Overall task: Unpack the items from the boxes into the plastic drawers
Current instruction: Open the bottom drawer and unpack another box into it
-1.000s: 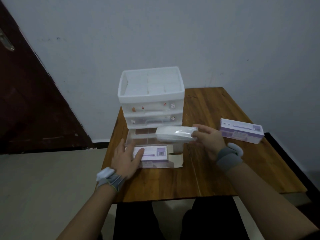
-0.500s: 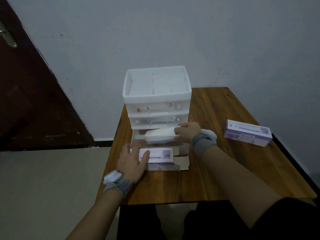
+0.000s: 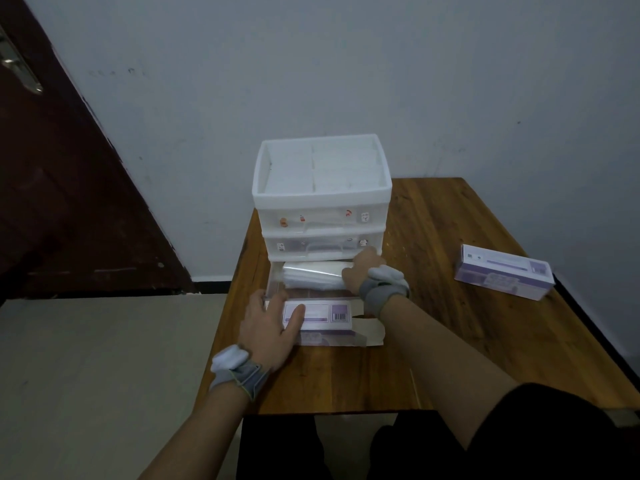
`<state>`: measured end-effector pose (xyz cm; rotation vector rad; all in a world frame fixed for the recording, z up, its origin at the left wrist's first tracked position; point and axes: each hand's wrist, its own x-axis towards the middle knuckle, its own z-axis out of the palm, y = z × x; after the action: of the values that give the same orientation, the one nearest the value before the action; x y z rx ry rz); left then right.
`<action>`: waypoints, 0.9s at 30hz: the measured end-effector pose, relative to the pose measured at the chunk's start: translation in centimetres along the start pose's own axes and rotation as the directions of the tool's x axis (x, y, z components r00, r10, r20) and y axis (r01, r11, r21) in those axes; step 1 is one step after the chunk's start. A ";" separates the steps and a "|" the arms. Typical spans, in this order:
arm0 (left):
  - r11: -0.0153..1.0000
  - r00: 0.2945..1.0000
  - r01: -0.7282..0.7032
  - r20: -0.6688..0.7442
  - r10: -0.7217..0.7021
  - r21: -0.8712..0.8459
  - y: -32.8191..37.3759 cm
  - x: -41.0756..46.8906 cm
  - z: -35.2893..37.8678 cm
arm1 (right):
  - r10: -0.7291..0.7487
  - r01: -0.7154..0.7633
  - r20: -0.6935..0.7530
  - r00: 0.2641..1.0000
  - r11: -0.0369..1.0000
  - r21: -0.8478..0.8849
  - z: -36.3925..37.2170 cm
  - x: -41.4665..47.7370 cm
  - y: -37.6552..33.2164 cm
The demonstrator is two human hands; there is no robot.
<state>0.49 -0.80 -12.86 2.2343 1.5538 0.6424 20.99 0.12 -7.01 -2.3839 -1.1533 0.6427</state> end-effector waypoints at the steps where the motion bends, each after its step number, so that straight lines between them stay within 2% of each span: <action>1: 1.000 1.000 -0.001 -0.005 0.001 -0.004 0.0 0.0 0.1 | -0.070 0.066 -0.041 0.997 0.993 -0.098 0.3 0.0 0.3; 4: 1.000 1.000 -0.011 -0.018 0.011 -0.015 -0.1 0.0 0.2 | -0.324 0.275 -0.054 0.944 0.869 -0.412 0.8 -0.6 0.1; 7: 0.999 0.999 -0.020 -0.029 0.019 -0.039 0.0 -0.1 0.1 | -0.382 0.304 -0.041 0.923 0.790 -0.533 1.4 -0.1 0.0; 10: 0.998 0.999 -0.032 -0.036 0.030 -0.054 0.1 -0.2 -0.2 | -0.366 0.382 0.132 0.921 0.786 -0.486 1.3 0.8 -0.3; 12: 0.998 0.999 -0.032 -0.040 0.029 -0.062 0.2 -0.3 -0.3 | -0.353 0.442 0.281 0.892 0.809 -0.388 1.2 1.4 -0.4; 14: 0.997 0.998 -0.034 -0.048 0.031 -0.072 0.2 -0.3 -0.3 | -0.351 0.471 0.365 0.862 0.822 -0.321 1.1 1.5 -0.4; 21: 0.998 0.998 -0.034 -0.046 0.032 -0.053 0.2 -0.2 -0.3 | -0.332 0.427 0.333 0.883 0.863 -0.272 2.0 1.6 0.4; 24: 0.997 0.998 -0.038 -0.045 0.035 -0.068 0.1 -0.1 -0.3 | -0.339 0.429 0.364 0.868 0.880 -0.204 1.8 1.5 0.9; 27: 0.997 1.000 -0.015 -0.020 0.014 -0.074 0.3 -0.2 -0.5 | -0.397 0.477 0.319 0.861 0.848 -0.231 1.2 1.3 1.1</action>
<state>0.34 -1.08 -12.32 2.1932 1.4994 0.7165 21.70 0.72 -8.87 -2.1777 -1.9708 0.6666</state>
